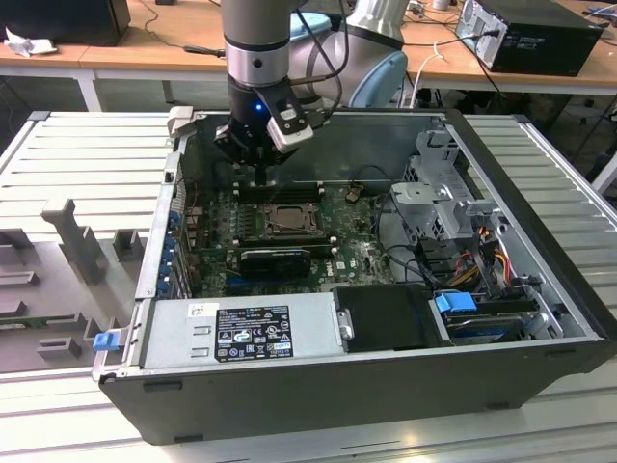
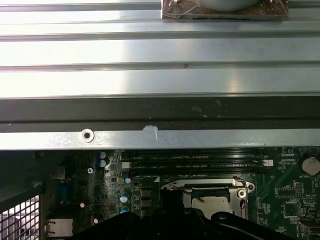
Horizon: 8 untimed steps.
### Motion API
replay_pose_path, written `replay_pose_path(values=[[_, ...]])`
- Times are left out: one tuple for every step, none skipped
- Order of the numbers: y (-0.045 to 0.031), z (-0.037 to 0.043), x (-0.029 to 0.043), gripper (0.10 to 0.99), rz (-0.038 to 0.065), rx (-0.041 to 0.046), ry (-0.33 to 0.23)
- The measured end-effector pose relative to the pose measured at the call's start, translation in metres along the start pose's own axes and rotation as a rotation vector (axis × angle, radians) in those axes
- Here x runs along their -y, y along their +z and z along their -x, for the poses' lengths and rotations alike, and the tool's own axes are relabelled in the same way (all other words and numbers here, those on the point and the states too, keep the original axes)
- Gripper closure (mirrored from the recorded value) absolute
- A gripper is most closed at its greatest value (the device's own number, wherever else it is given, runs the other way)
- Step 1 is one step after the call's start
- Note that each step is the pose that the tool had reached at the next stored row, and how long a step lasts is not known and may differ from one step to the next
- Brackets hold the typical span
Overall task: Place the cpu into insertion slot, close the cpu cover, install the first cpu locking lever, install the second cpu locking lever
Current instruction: 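Install the first cpu locking lever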
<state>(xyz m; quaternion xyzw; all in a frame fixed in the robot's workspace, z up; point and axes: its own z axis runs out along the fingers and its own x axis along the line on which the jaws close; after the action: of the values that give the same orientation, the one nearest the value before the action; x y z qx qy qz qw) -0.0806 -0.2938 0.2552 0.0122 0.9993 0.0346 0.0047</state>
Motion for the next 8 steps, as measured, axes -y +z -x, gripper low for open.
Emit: replay_pose_path(values=[[0.0000, 0.0004, 0.0000, 0.980, 0.000, 0.0000, 0.000], [0.0001, 0.0008, 0.0000, 0.980, 0.000, 0.0000, 0.000], [0.0001, 0.0012, 0.0000, 0.980, 0.000, 0.0000, 0.000], [0.0001, 0.0017, 0.0000, 0.980, 0.000, 0.0000, 0.000], [0.0002, 0.0025, -0.0001, 0.980, 0.000, 0.0000, 0.000], [0.0003, 0.0036, -0.0001, 0.980, 0.000, 0.0000, 0.000], [0.0004, 0.0058, -0.0001, 0.980, 0.000, 0.0000, 0.000], [0.0008, 0.0080, -0.0002, 0.980, 0.000, 0.0002, 0.000]])
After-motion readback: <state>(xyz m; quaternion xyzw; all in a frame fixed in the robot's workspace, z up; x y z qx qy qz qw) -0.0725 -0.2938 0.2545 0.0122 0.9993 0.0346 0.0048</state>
